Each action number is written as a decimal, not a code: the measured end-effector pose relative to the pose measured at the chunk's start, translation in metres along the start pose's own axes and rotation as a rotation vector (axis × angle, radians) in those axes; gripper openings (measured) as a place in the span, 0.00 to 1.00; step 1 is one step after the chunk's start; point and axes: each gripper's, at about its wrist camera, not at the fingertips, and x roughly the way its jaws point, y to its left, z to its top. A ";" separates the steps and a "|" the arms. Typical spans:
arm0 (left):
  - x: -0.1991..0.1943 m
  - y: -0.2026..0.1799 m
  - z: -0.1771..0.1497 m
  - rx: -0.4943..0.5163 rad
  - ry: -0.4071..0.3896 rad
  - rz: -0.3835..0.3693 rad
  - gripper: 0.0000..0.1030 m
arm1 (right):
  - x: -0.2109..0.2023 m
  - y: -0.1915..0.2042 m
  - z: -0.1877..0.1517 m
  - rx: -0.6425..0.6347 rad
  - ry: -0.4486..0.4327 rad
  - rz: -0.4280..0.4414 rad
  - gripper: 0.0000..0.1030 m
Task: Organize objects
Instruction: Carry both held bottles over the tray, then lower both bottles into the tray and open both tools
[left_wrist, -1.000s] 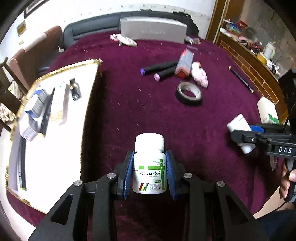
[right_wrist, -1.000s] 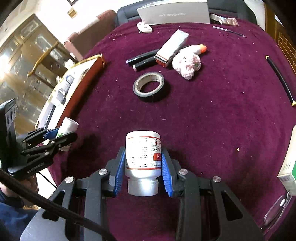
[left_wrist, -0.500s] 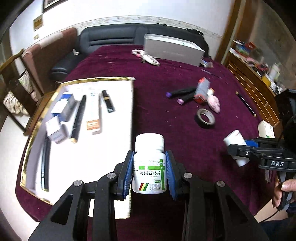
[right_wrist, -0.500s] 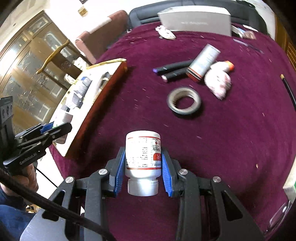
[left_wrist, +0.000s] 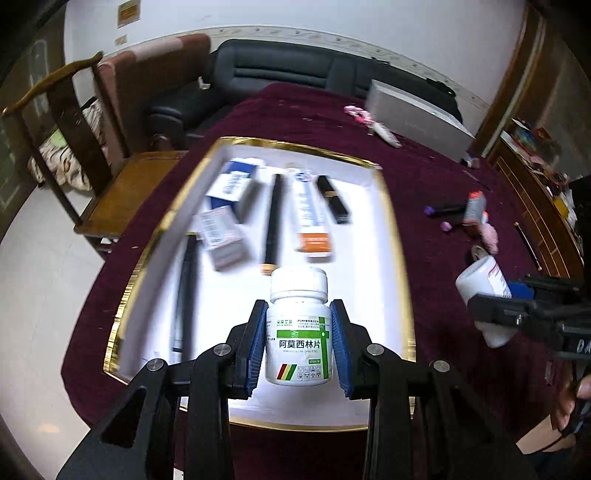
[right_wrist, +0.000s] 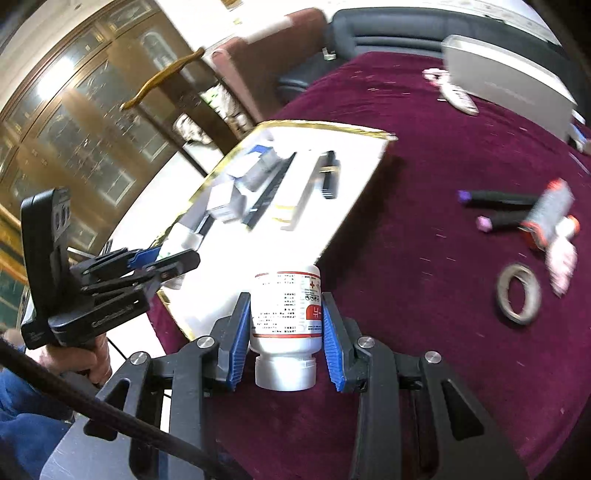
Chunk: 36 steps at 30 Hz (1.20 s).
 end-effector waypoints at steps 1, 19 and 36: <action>0.002 0.007 0.000 -0.001 0.007 0.000 0.28 | 0.007 0.006 0.002 -0.007 0.007 0.005 0.33; 0.038 0.055 0.001 0.017 0.087 -0.030 0.28 | 0.114 0.035 0.039 0.120 0.123 0.002 0.33; 0.062 0.069 0.007 0.008 0.121 -0.058 0.28 | 0.142 0.040 0.059 0.107 0.151 -0.094 0.33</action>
